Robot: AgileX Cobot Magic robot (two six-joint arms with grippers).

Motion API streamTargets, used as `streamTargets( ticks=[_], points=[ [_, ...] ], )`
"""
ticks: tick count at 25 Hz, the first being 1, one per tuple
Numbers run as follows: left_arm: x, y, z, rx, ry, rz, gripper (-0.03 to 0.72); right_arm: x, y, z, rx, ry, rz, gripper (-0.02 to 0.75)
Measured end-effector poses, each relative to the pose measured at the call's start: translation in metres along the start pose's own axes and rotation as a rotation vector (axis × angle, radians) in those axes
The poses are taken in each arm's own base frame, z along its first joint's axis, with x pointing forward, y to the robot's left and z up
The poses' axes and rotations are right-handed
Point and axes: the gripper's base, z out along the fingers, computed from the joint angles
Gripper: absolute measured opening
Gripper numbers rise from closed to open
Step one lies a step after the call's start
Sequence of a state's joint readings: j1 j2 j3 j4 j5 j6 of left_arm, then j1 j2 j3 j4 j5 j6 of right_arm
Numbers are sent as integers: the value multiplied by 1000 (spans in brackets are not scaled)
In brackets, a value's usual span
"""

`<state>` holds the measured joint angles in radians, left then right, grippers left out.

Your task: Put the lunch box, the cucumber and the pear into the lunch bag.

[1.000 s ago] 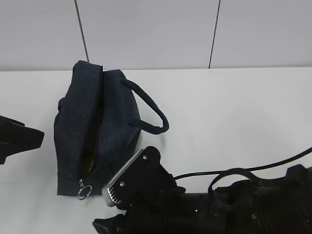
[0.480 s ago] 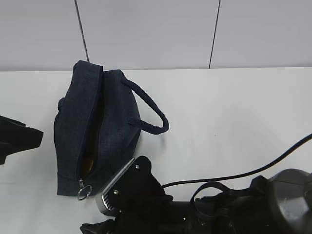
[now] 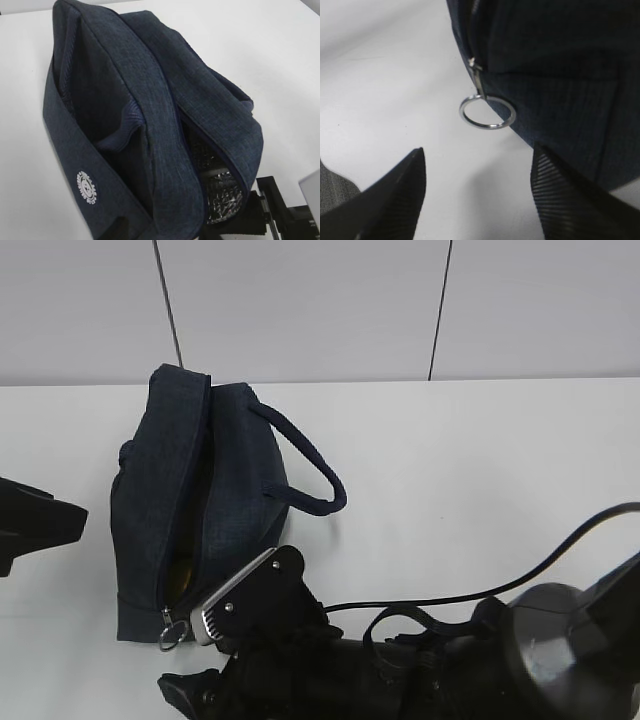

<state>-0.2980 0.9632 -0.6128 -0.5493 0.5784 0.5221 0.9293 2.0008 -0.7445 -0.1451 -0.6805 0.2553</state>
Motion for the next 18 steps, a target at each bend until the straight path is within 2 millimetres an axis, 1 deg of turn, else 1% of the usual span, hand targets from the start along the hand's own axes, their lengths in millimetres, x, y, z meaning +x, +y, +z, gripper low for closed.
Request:
streamTargets(
  ticks=[11,18],
  points=[
    [0,0,0,0,0,0,267,-13,2,5,-12,-68,-12,510],
    [0,0,0,0,0,0,266,-11,3,6,-28,-51,-35,510]
  ],
)
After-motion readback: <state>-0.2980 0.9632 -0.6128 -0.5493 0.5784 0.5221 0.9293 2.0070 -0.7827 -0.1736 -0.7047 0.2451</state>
